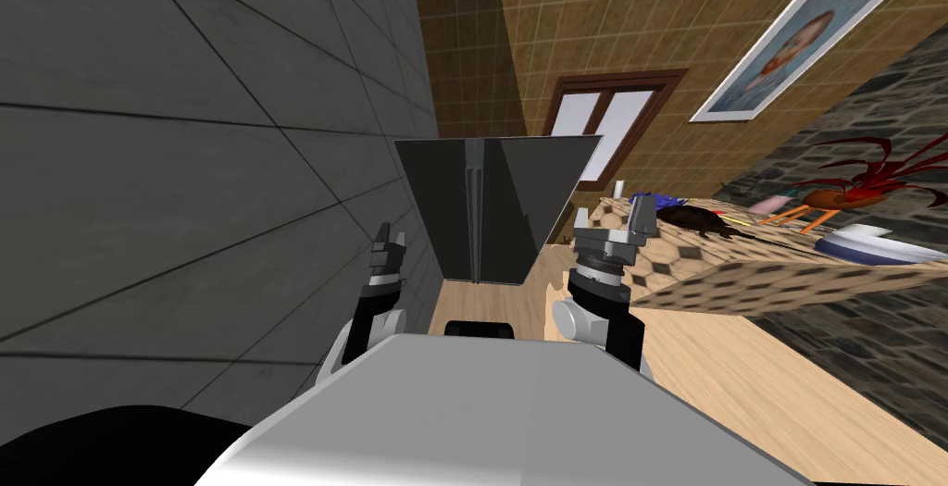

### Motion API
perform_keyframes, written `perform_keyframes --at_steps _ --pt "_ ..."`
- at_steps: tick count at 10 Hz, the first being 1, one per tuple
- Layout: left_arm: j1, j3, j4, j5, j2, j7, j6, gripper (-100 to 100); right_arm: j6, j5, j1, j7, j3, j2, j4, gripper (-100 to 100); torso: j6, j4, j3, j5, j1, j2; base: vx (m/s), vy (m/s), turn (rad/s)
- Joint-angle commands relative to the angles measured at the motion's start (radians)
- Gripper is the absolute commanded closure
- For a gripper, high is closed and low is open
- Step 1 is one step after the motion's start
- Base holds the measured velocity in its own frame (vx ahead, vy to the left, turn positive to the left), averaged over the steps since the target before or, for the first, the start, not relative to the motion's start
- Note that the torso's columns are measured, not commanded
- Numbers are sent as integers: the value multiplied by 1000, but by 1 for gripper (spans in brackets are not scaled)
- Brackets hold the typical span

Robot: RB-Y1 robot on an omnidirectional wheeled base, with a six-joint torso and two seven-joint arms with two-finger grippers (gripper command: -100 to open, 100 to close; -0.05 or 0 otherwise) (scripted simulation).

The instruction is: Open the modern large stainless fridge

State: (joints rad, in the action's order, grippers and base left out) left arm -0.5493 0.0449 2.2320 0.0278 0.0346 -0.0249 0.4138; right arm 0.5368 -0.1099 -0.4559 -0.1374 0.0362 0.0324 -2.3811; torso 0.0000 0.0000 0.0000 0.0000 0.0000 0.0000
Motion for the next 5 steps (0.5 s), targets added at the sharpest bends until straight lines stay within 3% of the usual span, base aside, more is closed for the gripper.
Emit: perform_keyframes --at_steps 1,5 --pt "0 0 0 0 0 0 0 0 0 0 0 0 0 0 0 0 0 41 -82 0 0 40 0 0 0" --pt "0 0 0 0 0 0 0 0 0 0 0 0 0 0 0 0 0 322 -644 0 0 322 0 0 0"
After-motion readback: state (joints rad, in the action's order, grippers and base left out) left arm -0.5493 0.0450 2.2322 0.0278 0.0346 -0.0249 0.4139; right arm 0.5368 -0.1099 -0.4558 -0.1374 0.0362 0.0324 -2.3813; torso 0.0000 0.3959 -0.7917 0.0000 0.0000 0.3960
